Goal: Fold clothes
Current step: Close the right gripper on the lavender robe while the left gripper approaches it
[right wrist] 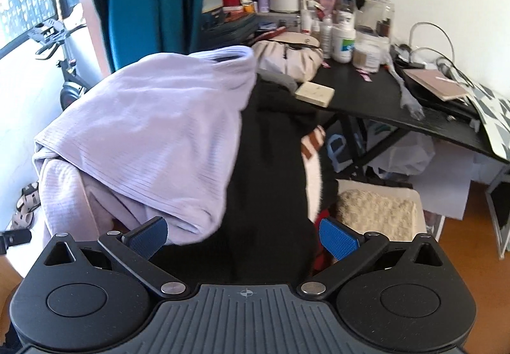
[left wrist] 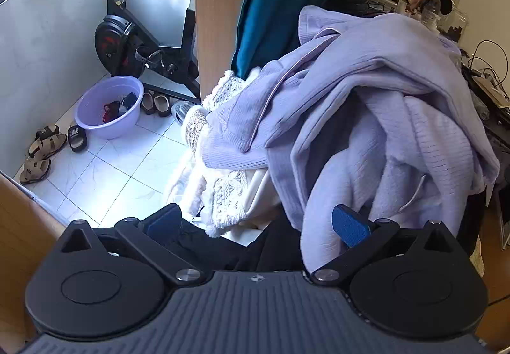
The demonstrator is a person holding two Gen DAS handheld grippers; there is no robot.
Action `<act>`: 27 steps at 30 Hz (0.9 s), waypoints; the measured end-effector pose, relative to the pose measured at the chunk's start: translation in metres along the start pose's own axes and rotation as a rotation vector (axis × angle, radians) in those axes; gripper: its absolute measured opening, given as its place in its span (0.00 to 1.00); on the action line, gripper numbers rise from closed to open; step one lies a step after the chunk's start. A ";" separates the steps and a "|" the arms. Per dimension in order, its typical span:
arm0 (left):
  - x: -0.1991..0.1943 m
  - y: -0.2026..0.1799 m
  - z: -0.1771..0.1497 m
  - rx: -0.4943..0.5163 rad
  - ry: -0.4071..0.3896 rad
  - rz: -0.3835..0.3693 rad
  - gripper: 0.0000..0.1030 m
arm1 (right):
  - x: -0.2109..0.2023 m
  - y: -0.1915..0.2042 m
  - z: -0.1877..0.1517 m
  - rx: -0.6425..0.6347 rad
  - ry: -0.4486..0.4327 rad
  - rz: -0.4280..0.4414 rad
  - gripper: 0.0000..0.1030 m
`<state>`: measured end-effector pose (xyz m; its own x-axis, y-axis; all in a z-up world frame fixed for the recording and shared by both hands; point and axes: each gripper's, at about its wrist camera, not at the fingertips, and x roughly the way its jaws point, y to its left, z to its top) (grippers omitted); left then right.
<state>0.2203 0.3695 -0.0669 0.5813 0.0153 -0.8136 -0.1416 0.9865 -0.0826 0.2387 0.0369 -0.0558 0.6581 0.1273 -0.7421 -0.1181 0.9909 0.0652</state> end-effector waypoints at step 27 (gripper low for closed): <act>-0.001 -0.013 0.047 -0.131 0.010 -0.152 1.00 | 0.051 0.023 0.064 -0.090 -0.136 0.166 0.35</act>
<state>0.2595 0.3641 -0.0381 0.5963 -0.1345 -0.7914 -0.1565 0.9475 -0.2789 0.3173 0.0686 -0.0489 0.7175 0.2992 -0.6291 -0.2952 0.9486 0.1145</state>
